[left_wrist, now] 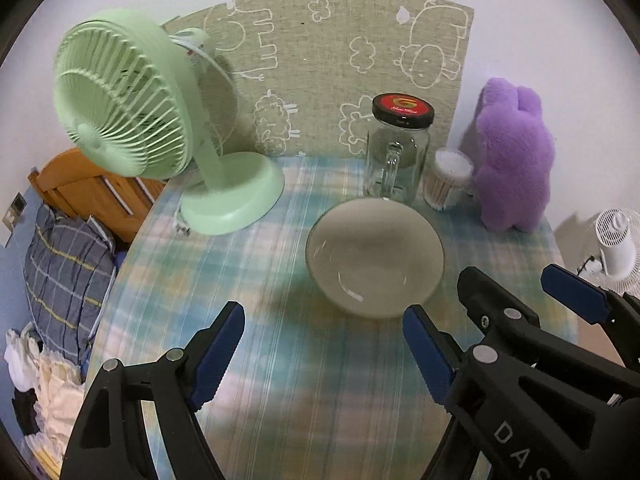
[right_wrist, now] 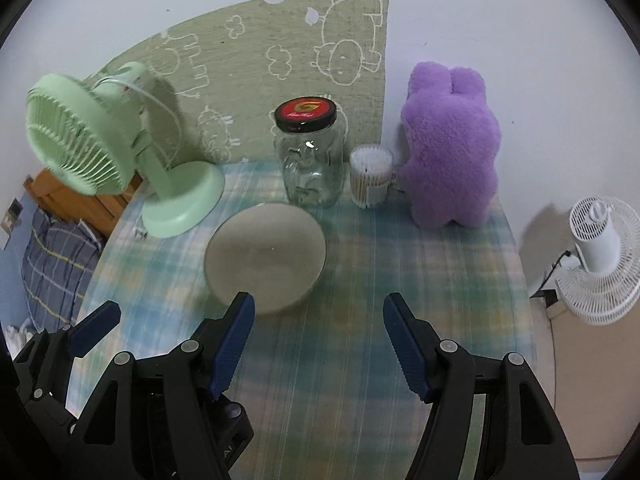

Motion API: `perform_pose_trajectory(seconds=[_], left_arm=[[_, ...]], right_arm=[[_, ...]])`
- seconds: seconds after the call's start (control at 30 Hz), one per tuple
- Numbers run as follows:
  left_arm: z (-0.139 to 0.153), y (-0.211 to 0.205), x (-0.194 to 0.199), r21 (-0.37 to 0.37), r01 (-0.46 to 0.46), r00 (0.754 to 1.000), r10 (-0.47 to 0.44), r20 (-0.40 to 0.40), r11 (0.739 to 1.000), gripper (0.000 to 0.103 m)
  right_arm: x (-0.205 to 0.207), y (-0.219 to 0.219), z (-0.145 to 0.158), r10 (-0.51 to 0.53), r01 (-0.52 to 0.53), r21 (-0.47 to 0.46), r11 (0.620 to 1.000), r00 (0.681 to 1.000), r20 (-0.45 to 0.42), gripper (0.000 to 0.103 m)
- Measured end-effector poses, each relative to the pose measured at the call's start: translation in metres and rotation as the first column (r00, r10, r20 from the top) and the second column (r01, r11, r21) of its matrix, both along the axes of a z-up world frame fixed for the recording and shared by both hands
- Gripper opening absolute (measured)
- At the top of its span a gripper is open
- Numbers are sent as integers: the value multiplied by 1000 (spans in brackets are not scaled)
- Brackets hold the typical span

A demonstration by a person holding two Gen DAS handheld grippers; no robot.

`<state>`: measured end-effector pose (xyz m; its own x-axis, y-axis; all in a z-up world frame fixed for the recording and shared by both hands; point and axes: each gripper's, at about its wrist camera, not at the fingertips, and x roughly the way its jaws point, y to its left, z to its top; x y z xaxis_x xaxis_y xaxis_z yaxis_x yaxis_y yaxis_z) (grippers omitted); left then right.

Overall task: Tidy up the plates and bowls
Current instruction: 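Move both tools to the floral-patterned bowl by the green fan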

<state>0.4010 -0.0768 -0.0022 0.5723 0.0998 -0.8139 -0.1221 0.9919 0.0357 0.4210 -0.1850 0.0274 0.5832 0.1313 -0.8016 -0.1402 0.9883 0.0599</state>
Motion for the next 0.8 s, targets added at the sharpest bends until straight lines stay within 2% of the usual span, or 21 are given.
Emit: perform_pose_trajectory(seconds=[0.1, 0.27, 0.37, 0.53, 0.73, 0.8], left_arm=[[-7, 2, 17, -14, -2, 1000, 2, -10, 1000, 81], [-24, 4, 38, -38, -19, 999, 18, -29, 999, 72], [-36, 10, 48, -40, -34, 998, 32, -47, 999, 65], [-55, 16, 60, -48, -41, 997, 37, -74, 998, 54], [-70, 19, 72, -46, -45, 995, 41, -87, 998, 42], [-73, 20, 76, -46, -49, 995, 45, -91, 998, 38]], right_arm=[[20, 0, -7, 1, -1, 1, 1000, 1000, -6, 70], [46, 3, -20, 8, -8, -7, 1000, 1000, -10, 69], [59, 7, -30, 11, -11, -27, 1000, 1000, -15, 56], [76, 8, -48, -4, 3, -22, 1000, 999, -48, 49], [90, 10, -67, -7, 6, -16, 1000, 997, -83, 33], [93, 11, -70, -10, 9, -15, 1000, 996, -87, 22]])
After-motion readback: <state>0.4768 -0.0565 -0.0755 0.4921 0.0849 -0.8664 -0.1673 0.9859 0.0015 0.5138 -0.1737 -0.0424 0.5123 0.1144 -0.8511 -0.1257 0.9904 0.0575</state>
